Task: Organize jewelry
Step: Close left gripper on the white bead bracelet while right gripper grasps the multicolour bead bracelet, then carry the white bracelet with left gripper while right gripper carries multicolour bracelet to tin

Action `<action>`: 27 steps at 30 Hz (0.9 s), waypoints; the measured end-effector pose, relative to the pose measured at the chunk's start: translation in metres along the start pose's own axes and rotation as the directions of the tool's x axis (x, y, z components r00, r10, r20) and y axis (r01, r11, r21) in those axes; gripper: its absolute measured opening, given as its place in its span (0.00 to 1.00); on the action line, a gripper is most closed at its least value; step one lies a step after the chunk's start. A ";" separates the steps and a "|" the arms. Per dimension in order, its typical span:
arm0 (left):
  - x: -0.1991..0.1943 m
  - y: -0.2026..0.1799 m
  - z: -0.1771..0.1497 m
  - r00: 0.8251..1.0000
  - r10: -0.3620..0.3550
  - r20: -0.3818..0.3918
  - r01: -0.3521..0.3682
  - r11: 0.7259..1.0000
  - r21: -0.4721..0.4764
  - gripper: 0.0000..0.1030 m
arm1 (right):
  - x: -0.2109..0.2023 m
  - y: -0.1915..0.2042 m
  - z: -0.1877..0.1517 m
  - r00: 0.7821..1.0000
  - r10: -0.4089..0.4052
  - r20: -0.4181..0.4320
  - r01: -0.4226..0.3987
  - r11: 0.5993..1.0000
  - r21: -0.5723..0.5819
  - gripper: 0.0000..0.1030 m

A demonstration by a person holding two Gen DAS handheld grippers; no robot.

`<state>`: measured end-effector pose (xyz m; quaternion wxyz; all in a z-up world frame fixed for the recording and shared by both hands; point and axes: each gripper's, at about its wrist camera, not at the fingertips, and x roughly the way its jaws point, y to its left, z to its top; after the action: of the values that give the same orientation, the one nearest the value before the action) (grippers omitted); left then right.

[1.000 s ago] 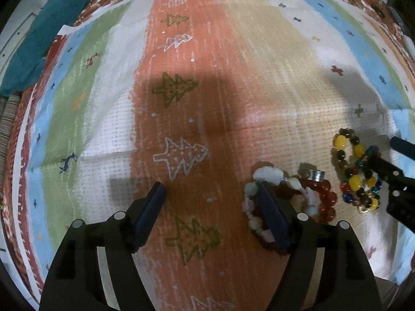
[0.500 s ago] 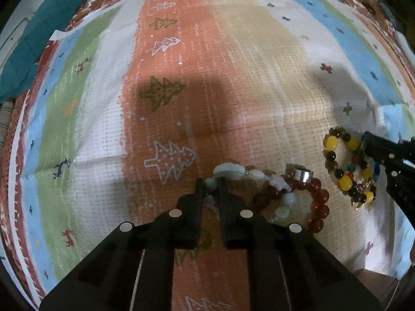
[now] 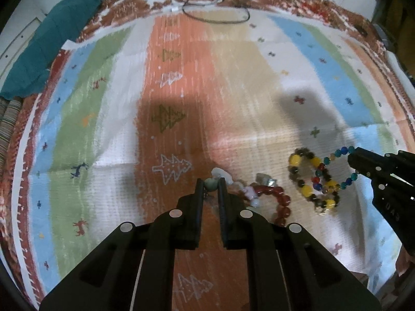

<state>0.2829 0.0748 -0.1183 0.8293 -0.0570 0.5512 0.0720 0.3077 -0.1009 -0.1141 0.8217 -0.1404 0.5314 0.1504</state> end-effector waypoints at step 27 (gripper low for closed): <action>-0.075 -0.016 -0.023 0.989 -0.049 0.140 0.053 0.998 -0.029 0.10 | -0.069 0.004 -0.017 0.988 0.071 0.136 -0.079 0.996 0.053 0.10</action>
<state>0.2365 0.0505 -0.0574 0.8663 -0.0794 0.4891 0.0636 0.2648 -0.1108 -0.0583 0.8531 -0.0861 0.4840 0.1748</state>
